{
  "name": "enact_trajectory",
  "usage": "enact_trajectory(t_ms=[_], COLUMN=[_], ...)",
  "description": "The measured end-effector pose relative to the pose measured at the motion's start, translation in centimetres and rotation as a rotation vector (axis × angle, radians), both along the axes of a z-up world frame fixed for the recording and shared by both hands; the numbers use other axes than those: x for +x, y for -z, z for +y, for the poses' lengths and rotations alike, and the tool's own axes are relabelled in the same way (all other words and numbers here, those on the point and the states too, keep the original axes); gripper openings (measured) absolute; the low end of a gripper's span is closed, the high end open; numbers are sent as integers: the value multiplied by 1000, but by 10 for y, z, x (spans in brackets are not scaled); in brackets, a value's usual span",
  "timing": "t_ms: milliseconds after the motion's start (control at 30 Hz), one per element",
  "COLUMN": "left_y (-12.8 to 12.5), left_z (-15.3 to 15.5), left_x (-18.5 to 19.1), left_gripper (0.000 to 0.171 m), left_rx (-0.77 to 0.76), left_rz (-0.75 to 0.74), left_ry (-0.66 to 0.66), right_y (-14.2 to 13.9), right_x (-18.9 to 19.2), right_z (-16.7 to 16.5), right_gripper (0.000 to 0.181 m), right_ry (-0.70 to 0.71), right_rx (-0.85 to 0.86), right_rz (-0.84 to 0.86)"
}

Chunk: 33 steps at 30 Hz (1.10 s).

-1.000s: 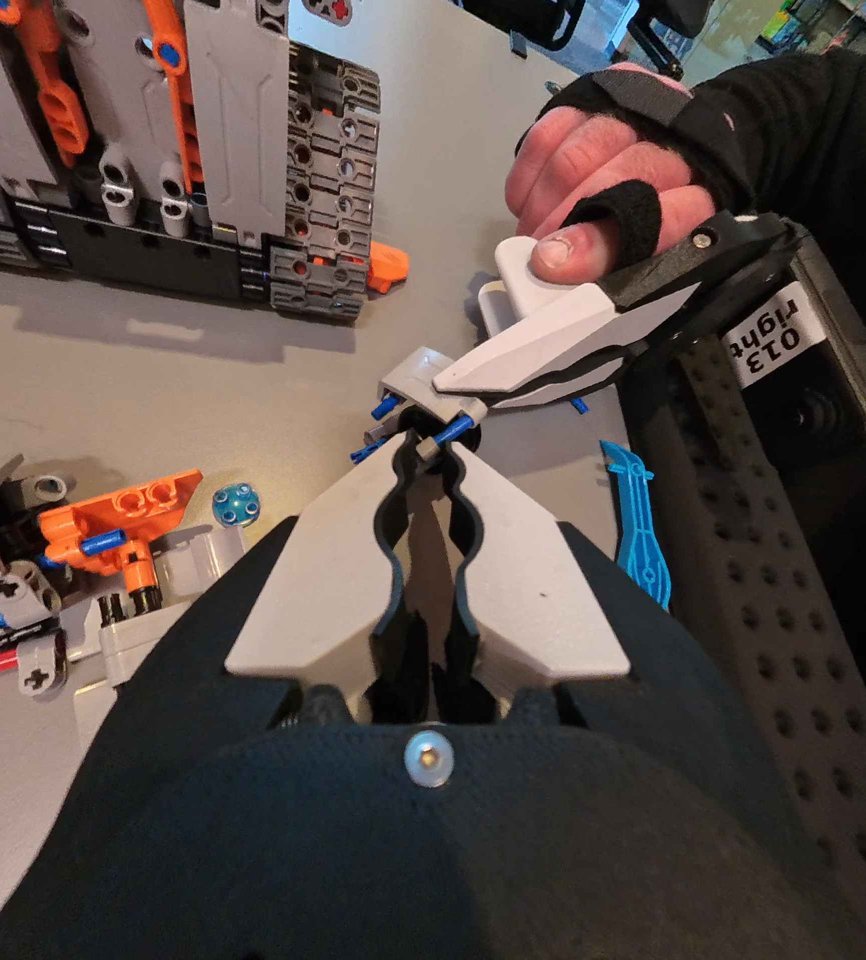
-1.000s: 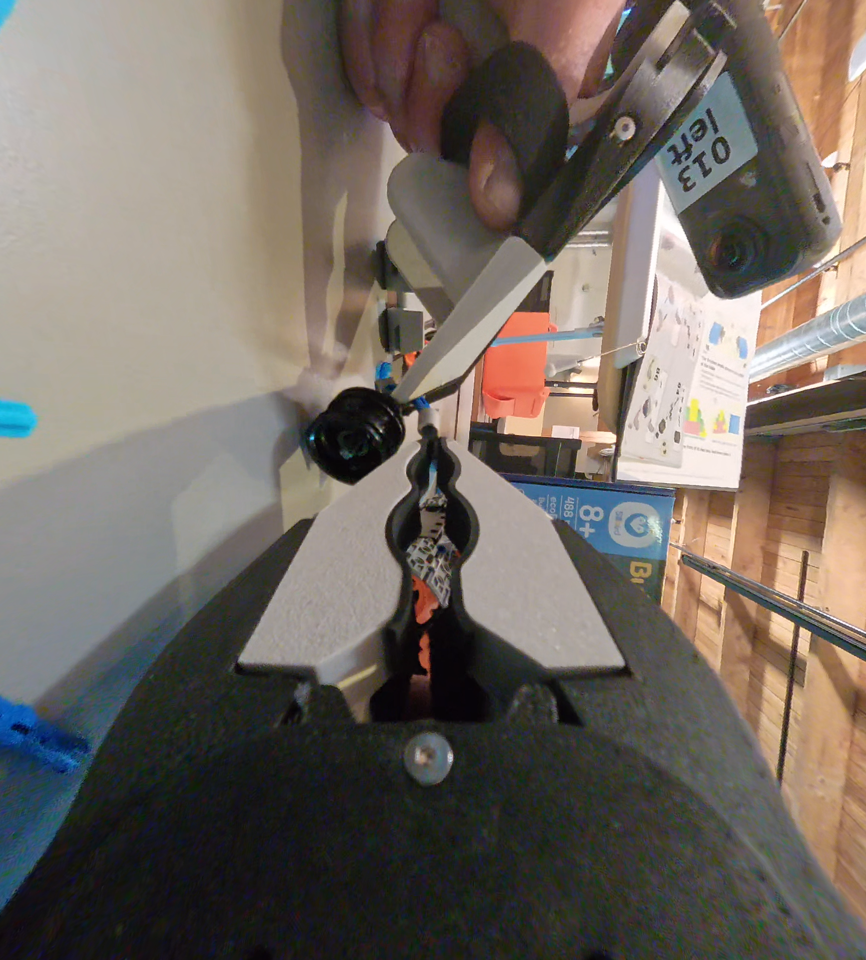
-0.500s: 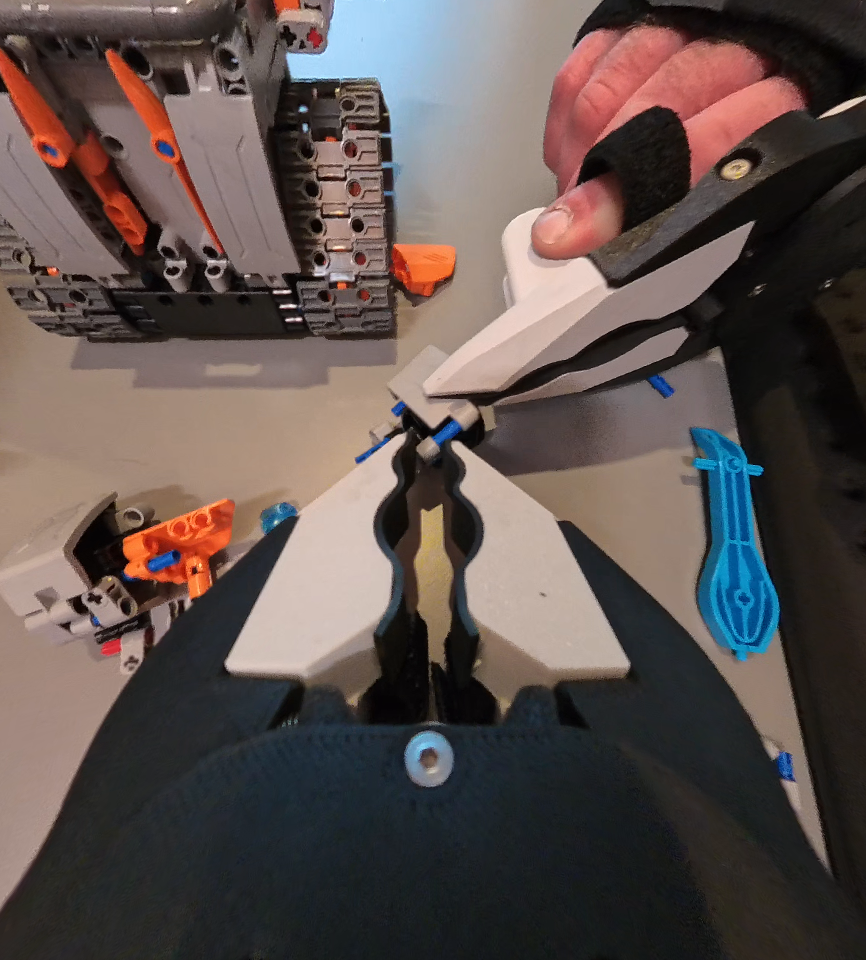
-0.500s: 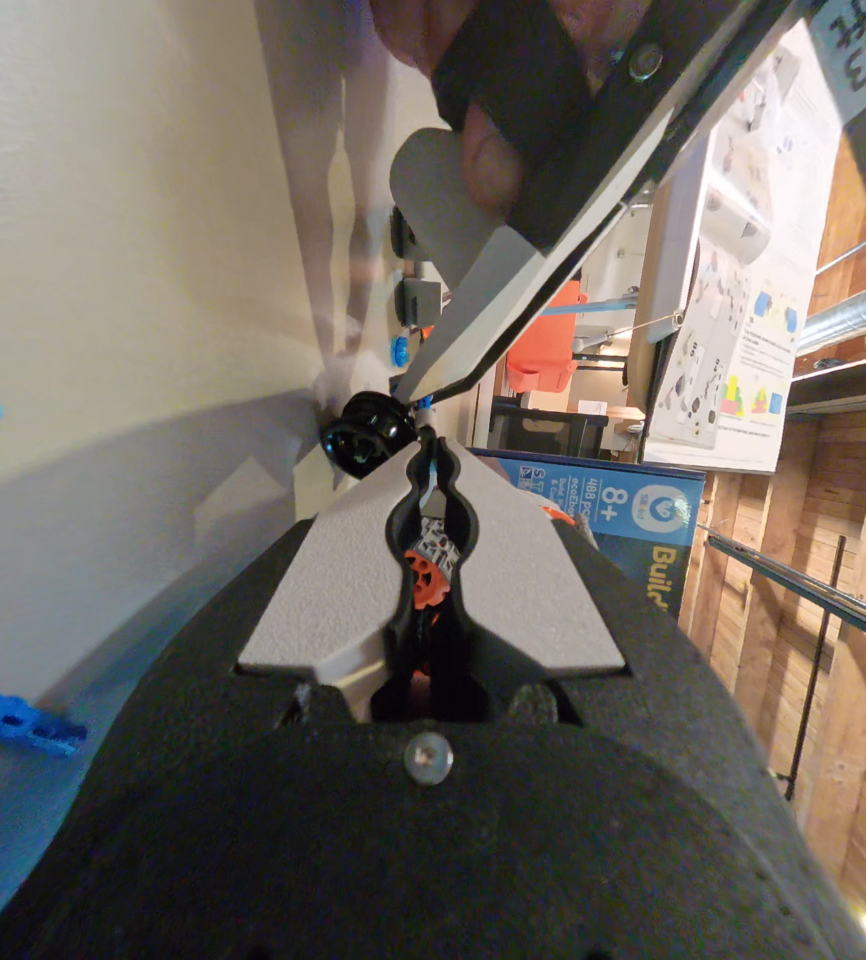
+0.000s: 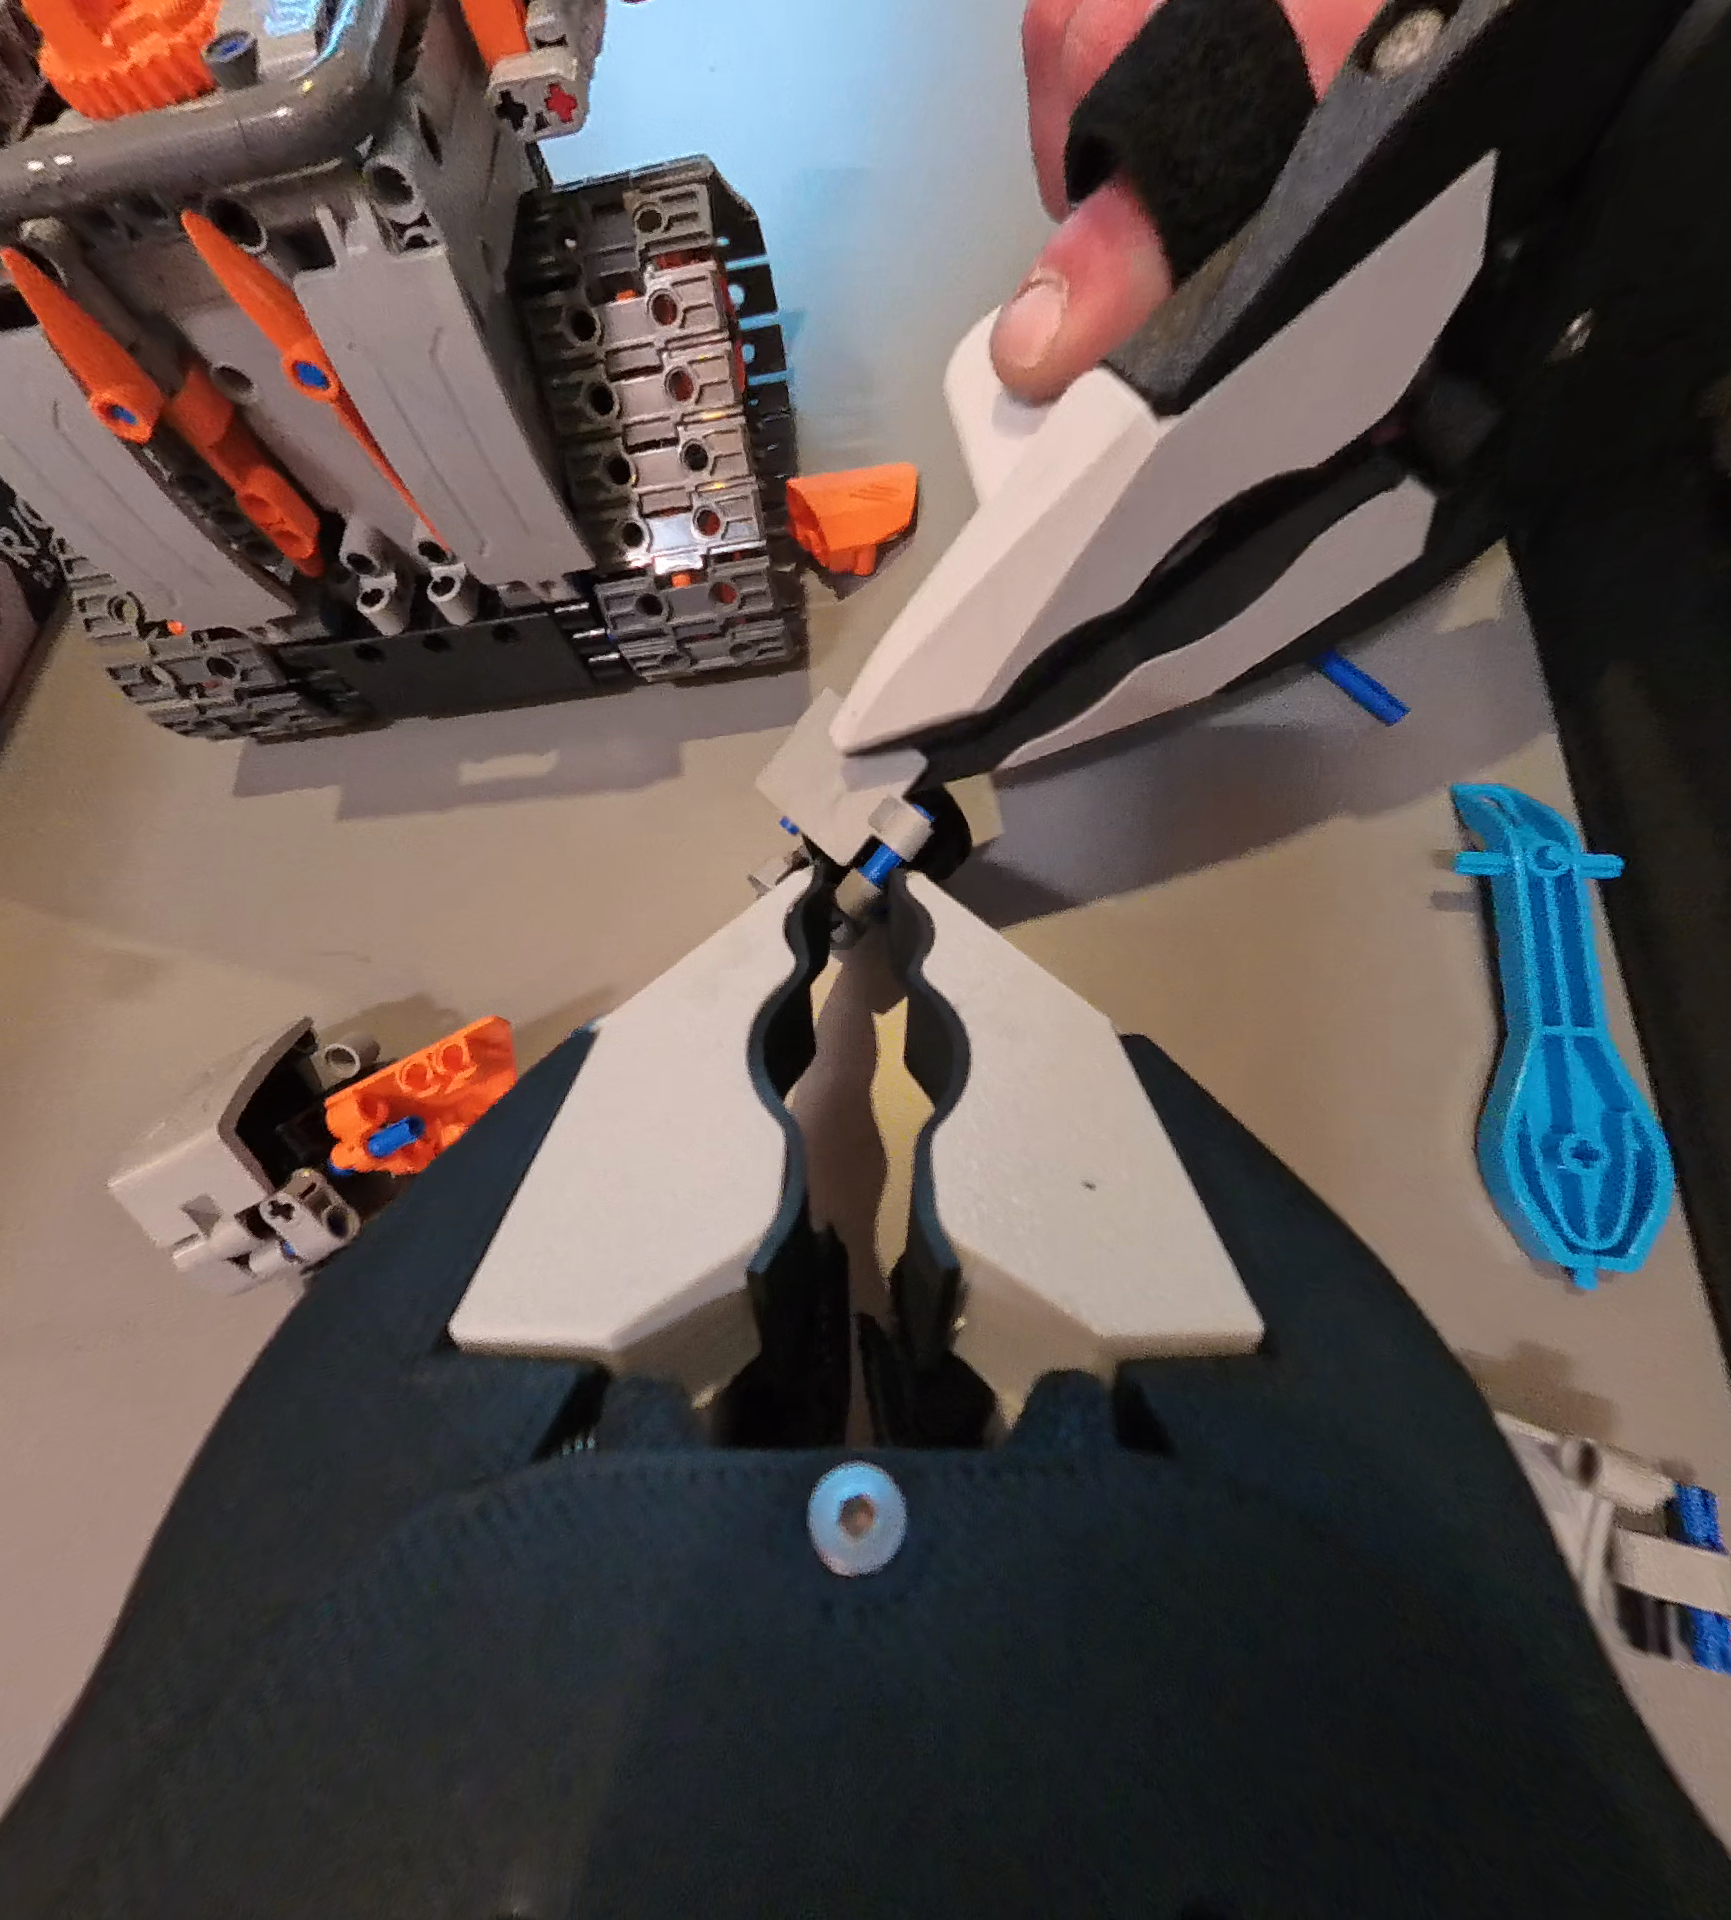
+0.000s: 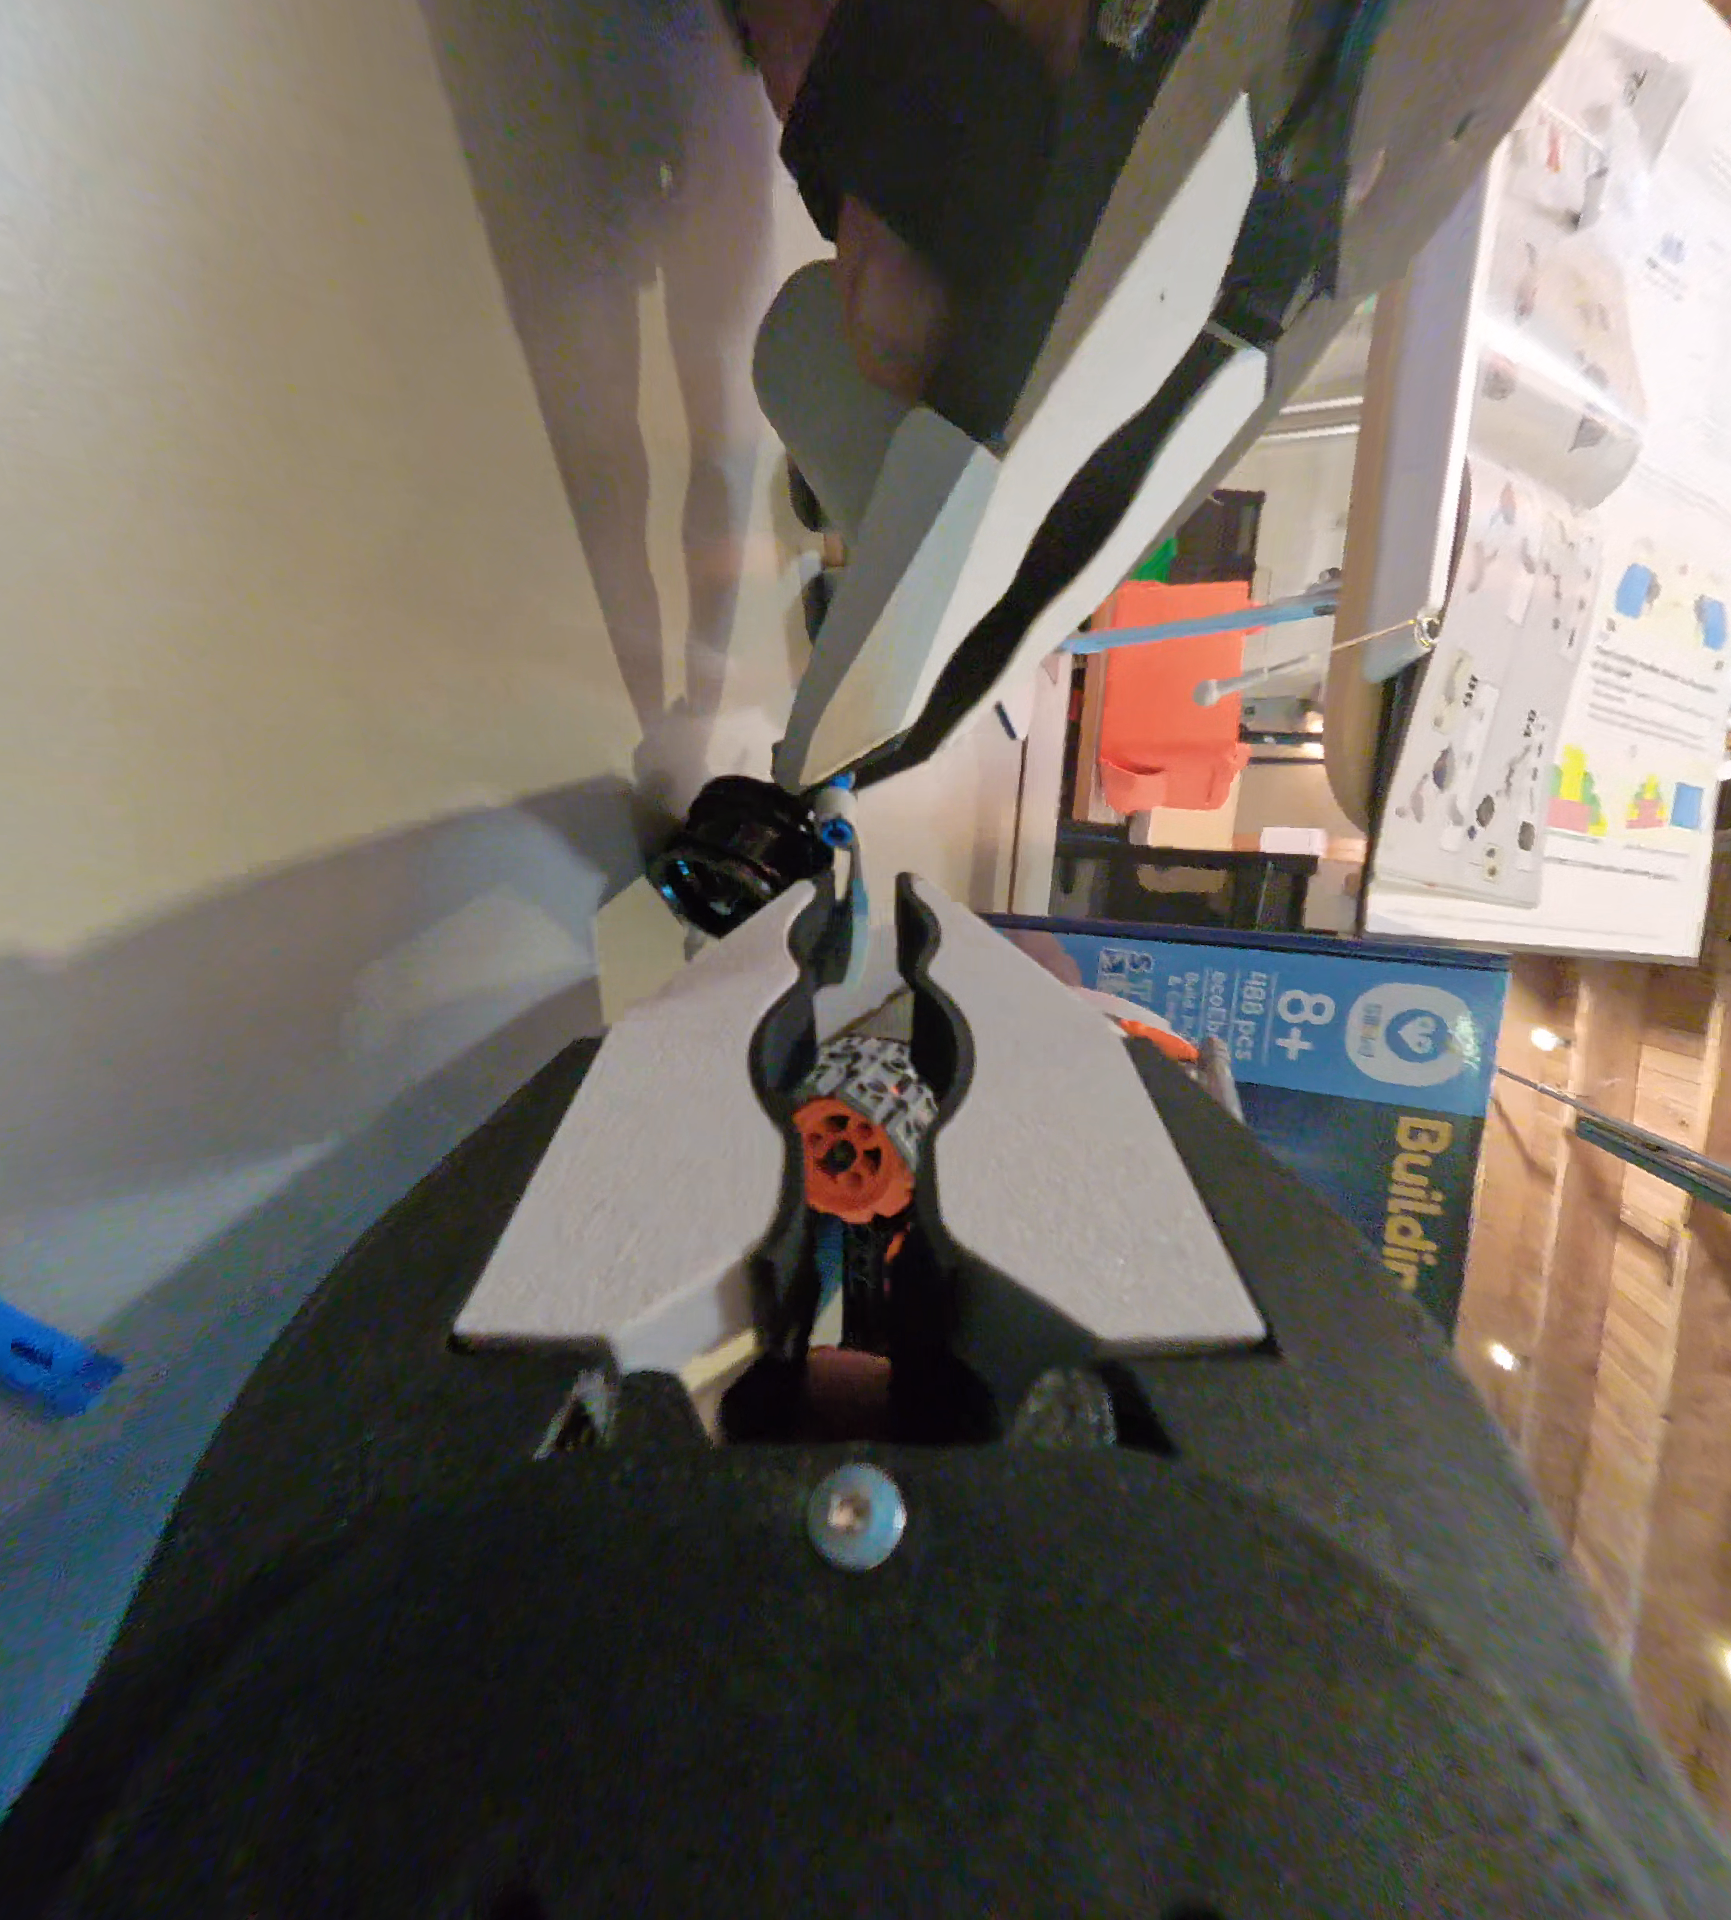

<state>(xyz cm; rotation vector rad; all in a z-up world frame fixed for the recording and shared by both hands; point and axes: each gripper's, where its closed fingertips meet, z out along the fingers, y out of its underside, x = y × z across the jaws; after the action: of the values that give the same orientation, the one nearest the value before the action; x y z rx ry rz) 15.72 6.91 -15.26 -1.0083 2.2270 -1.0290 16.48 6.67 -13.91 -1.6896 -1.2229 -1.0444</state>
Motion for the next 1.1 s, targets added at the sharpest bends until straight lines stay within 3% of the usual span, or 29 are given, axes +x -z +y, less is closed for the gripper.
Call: enact_trajectory(t_ms=[167,300,367,433,533,733,833,1100], left_y=[-2,-2,-2,2,6,24,23,27], left_z=[1,1,1,5,16,8,3,-4], left_x=[0,0,-1,-1,-7,-19,-20,-22], left_gripper=[8,9,17,39,48,68,64,56], left_rx=[-59,-116,-108,-53,84,101,66,49], left_rz=[12,40,43,55,55,199,219,237], left_ry=[20,36,42,20,-11,-55,-73,-88], right_y=[-6,4,15,21,23,28,28,30], right_x=[0,9,18,13,9,5,1,-8], right_z=[-10,-13,-11,-11,-10,-7,-7,-8], right_gripper=[26,39,37,30,20,11,1,4], right_ry=[-52,-4,43,29,22,50,51,37], right_rx=[-77,-185,-226,-252,-254,-281,-279,-294], right_rz=[258,469,480,500,502,550,535,551])
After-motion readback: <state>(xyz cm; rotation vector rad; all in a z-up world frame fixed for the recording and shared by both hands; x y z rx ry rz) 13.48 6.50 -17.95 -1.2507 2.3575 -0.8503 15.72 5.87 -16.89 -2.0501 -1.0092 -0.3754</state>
